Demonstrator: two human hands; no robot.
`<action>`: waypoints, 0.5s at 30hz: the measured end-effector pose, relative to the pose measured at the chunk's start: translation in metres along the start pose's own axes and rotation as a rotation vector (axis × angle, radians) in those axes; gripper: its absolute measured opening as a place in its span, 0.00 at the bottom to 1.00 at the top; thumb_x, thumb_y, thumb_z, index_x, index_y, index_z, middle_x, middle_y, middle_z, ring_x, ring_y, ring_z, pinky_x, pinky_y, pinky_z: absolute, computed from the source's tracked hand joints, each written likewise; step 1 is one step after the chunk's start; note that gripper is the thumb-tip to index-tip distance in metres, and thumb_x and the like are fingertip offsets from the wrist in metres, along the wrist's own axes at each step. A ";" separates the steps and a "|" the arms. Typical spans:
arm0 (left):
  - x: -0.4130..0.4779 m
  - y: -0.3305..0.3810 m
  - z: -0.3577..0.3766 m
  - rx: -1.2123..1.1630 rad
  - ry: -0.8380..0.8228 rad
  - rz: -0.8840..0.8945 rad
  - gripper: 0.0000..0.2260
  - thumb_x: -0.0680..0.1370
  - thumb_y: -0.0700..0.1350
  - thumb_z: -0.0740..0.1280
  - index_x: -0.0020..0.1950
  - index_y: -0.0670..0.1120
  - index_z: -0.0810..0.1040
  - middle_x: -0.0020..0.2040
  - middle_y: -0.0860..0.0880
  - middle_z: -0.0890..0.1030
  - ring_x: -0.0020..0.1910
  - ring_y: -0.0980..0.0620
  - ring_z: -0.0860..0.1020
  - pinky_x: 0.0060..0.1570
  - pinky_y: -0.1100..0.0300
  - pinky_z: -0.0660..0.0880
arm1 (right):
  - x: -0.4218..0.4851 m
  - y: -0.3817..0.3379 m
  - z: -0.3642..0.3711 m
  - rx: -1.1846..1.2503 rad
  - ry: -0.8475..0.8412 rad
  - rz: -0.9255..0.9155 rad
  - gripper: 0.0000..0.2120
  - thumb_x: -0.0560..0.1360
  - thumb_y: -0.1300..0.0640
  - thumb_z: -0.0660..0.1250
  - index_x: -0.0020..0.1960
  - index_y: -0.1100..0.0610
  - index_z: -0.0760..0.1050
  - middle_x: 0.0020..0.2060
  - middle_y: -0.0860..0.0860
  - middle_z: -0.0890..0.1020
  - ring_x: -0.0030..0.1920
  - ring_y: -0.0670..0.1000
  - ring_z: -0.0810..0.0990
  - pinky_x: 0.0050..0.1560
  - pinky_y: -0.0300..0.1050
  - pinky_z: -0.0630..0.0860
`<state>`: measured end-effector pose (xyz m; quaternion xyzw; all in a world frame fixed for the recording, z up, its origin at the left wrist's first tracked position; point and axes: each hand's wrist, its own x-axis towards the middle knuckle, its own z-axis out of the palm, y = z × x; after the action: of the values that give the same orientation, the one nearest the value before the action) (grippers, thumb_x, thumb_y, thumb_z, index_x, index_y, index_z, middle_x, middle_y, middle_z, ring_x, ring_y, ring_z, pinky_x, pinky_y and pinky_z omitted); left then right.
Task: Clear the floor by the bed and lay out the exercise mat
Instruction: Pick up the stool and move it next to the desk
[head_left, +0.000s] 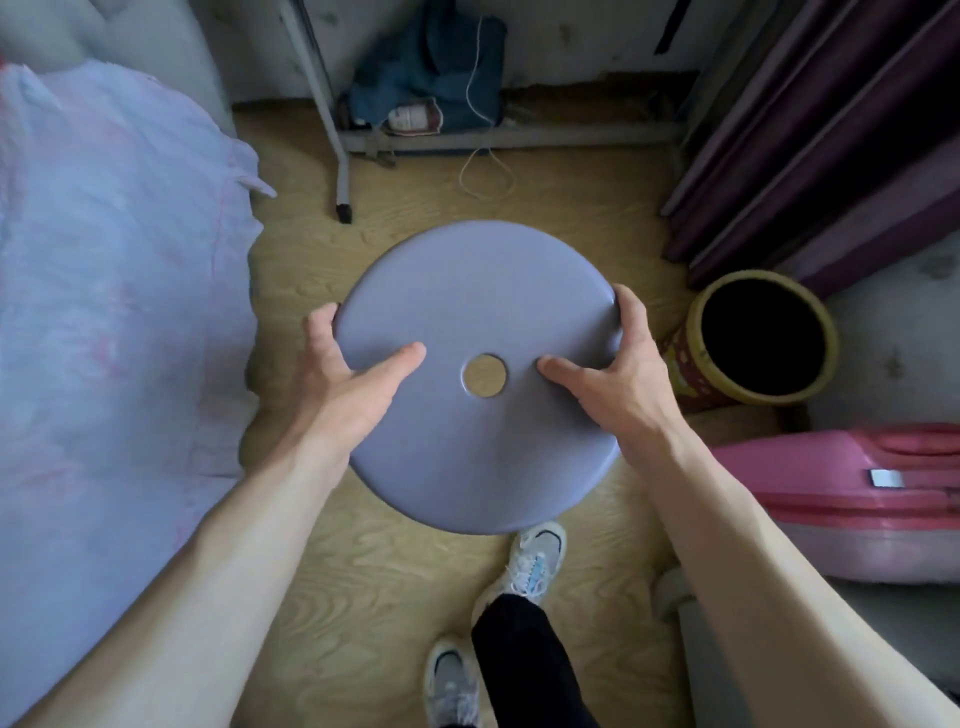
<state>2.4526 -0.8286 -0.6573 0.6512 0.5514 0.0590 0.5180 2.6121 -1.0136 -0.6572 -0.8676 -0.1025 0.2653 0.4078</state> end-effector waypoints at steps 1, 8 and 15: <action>0.009 0.017 0.008 -0.004 -0.010 0.015 0.45 0.61 0.64 0.75 0.73 0.62 0.56 0.60 0.60 0.73 0.57 0.55 0.78 0.61 0.51 0.75 | 0.013 -0.004 -0.010 0.024 0.012 0.006 0.47 0.67 0.49 0.80 0.77 0.41 0.56 0.69 0.52 0.71 0.68 0.52 0.71 0.68 0.46 0.70; 0.067 0.132 0.083 0.031 -0.067 0.122 0.36 0.70 0.55 0.76 0.73 0.58 0.62 0.58 0.59 0.76 0.50 0.60 0.77 0.49 0.60 0.72 | 0.109 -0.016 -0.079 0.096 0.116 0.037 0.45 0.67 0.50 0.80 0.76 0.41 0.58 0.69 0.52 0.71 0.67 0.53 0.71 0.65 0.47 0.70; 0.111 0.192 0.155 0.028 -0.156 0.132 0.35 0.71 0.57 0.75 0.73 0.59 0.61 0.58 0.54 0.77 0.51 0.55 0.78 0.51 0.58 0.73 | 0.179 -0.012 -0.134 0.075 0.225 0.078 0.45 0.66 0.49 0.80 0.76 0.42 0.59 0.68 0.53 0.72 0.66 0.53 0.72 0.66 0.50 0.72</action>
<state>2.7222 -0.8092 -0.6406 0.6959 0.4661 0.0344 0.5453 2.8356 -1.0231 -0.6446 -0.8793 -0.0123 0.1856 0.4385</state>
